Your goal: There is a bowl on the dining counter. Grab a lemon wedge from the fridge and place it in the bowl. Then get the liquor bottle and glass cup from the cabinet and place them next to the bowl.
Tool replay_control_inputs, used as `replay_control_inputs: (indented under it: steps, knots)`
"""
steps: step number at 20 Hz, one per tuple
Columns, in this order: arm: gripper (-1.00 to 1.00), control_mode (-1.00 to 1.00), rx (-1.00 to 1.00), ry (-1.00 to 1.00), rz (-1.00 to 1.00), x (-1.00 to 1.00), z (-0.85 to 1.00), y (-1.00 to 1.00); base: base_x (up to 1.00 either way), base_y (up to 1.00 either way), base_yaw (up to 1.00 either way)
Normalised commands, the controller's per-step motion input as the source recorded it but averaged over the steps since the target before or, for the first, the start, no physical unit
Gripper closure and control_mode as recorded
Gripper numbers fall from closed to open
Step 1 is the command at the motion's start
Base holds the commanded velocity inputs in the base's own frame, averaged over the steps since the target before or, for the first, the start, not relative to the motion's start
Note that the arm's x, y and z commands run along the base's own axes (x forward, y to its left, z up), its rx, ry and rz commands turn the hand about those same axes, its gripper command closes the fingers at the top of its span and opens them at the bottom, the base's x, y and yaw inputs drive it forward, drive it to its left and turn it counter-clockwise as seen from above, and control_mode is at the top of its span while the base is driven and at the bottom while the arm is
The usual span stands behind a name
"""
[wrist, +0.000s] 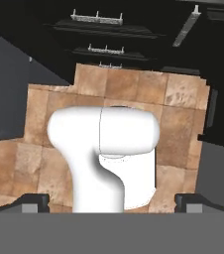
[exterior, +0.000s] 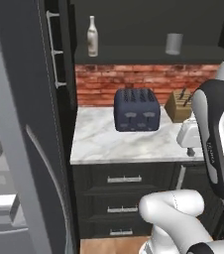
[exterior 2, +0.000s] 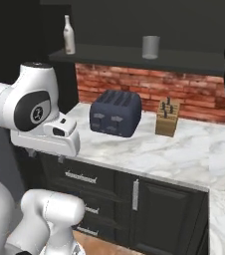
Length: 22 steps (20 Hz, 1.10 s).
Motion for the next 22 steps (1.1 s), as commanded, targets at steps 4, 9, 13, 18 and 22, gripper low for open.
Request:
replay_control_inputs:
  steps: [4,9,13,18,22]
  knots:
    - [-1.00,1.00,0.00,0.00,0.00,0.00,0.00,0.00,0.65,-0.47,0.09]
    - [-1.00,1.00,0.00,0.00,0.00,0.00,0.00,0.00,0.65,-0.47,0.09]
    - [-1.00,1.00,0.00,0.00,0.00,0.00,0.00,0.00,0.50,-0.34,0.04]
    - [-1.00,-1.00,0.00,-0.12,-0.01,-0.07,0.04,-0.01,0.03,-0.03,0.00]
    - [-1.00,-1.00,0.00,-0.29,-0.12,-0.32,0.15,-0.01,0.00,0.00,0.00]
